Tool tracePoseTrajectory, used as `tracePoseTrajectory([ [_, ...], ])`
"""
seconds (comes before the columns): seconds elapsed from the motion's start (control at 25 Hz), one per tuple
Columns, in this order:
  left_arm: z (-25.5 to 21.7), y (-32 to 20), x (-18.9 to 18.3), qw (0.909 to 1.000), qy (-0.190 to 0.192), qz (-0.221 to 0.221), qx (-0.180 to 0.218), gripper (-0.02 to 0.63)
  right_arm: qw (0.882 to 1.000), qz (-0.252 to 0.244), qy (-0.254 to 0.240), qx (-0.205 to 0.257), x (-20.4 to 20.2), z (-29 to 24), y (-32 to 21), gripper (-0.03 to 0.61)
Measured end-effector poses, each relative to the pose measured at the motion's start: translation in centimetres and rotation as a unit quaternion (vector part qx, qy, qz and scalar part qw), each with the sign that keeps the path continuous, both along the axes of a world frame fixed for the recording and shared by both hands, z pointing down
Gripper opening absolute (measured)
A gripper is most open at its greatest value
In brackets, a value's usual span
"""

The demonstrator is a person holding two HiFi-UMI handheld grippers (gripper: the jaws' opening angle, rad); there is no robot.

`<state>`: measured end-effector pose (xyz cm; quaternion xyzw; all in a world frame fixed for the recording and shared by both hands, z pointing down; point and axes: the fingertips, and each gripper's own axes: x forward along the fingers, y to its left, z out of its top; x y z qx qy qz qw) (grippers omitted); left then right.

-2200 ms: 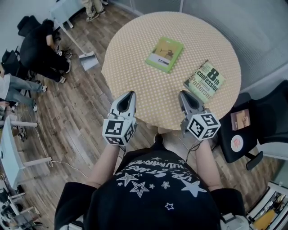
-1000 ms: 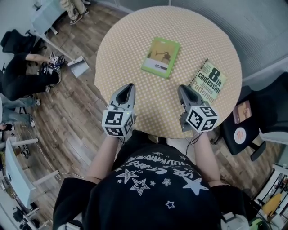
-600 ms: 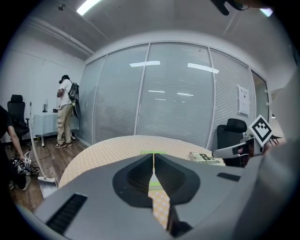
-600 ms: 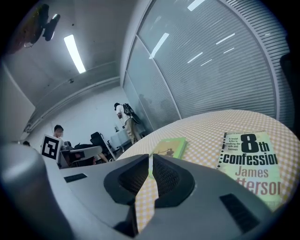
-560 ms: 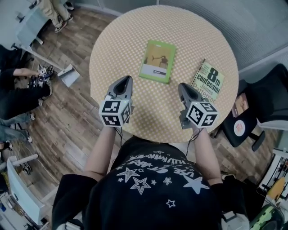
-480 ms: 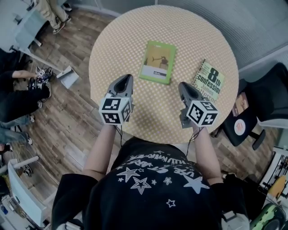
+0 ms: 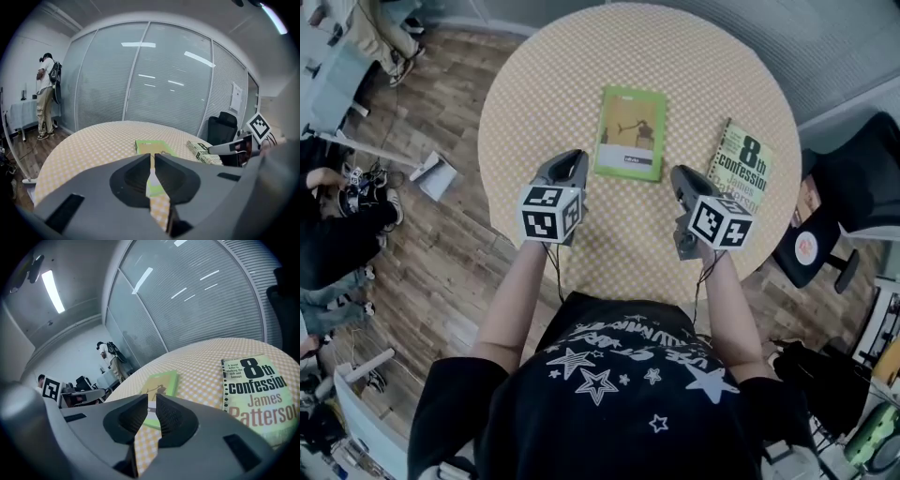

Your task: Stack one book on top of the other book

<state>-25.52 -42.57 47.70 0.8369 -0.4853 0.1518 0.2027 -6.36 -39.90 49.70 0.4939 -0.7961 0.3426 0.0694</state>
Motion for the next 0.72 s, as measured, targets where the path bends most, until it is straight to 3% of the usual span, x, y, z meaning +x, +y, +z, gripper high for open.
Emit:
tracePoseTrajectory([
  [0.36,3.4,-3.7,0.7,0.9991,-0.013,0.021,-0.035,0.02,0.998,0.029,0.0,-0.047,0.0,2.8,-1.9,0.065],
  [0.48,4.4,-4.4,0.9,0.9982,-0.005,0.029,-0.052,0.104,0.998,0.034,-0.003,-0.059,0.0,3.7,-2.4,0.082],
  [0.72,6.9,-5.5,1.2,0.9947,0.005,0.045,-0.092,0.137,0.996,0.032,-0.012,-0.084,-1.0,5.4,-3.2,0.146],
])
